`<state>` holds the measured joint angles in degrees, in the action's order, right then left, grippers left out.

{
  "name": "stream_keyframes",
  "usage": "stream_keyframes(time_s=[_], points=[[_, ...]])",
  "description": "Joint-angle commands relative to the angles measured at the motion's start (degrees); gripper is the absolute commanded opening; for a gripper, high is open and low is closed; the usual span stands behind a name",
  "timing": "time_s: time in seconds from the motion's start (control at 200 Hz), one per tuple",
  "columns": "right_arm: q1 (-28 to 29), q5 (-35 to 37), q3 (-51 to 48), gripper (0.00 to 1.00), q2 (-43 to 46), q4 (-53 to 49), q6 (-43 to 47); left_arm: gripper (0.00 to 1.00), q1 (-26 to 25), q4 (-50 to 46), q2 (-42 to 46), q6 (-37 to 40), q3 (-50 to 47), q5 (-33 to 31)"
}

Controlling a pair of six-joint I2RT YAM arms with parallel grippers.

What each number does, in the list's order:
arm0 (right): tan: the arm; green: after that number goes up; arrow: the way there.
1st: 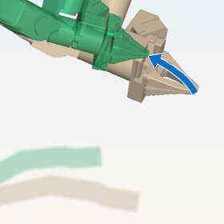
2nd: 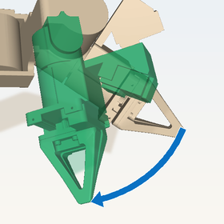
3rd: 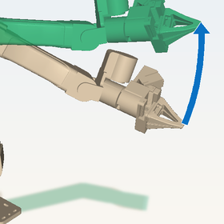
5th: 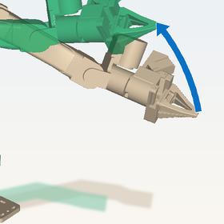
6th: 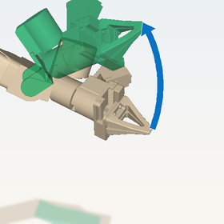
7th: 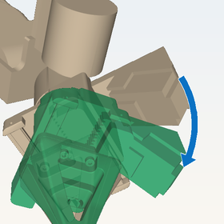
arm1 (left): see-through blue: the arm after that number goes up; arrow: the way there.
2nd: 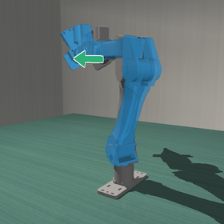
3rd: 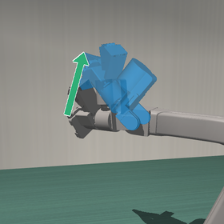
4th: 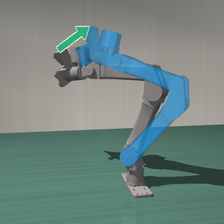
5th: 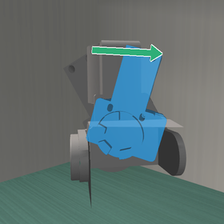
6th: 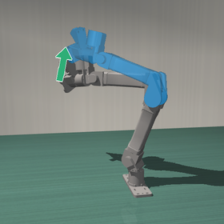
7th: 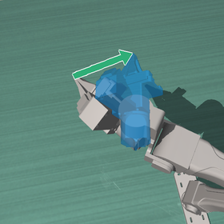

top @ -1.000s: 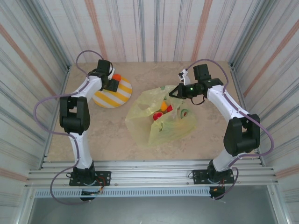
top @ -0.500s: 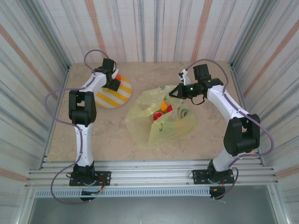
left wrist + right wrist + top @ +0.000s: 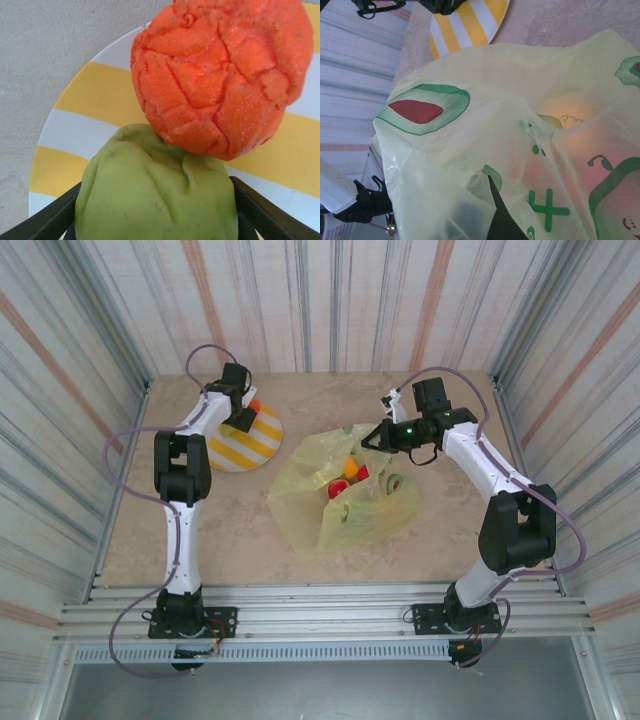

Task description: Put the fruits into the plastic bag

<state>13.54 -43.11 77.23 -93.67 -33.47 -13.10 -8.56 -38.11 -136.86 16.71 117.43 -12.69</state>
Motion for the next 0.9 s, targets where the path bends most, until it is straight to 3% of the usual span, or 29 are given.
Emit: stream_keyframes(time_s=[0.0,0.251,0.471,0.576,0.726,0.897], points=[[0.34,0.84,0.99,0.0,1.43,-1.59,-0.52,0.65,0.56,-2.14,0.37,-0.03,1.49,0.28],[0.26,0.66,0.66,0.0,1.47,-1.59,-0.4,0.63,0.56,-1.09,5.99,-2.22,-2.92,-1.23],[0.04,0.23,0.77,0.0,1.72,-1.51,-0.26,0.63,0.65,3.13,16.41,-8.31,-14.65,-0.65],[0.0,-0.04,0.76,0.0,1.66,-1.51,-0.09,0.61,0.56,5.64,25.09,-12.77,-21.76,3.02],[-0.27,-0.39,0.63,0.0,1.49,-1.33,0.03,0.6,-0.43,13.71,39.75,-19.83,-35.49,13.28],[-0.52,-0.71,0.83,0.0,1.15,-1.24,0.27,0.61,-5.3,20.9,55.82,-25.42,-47.88,21.69]])
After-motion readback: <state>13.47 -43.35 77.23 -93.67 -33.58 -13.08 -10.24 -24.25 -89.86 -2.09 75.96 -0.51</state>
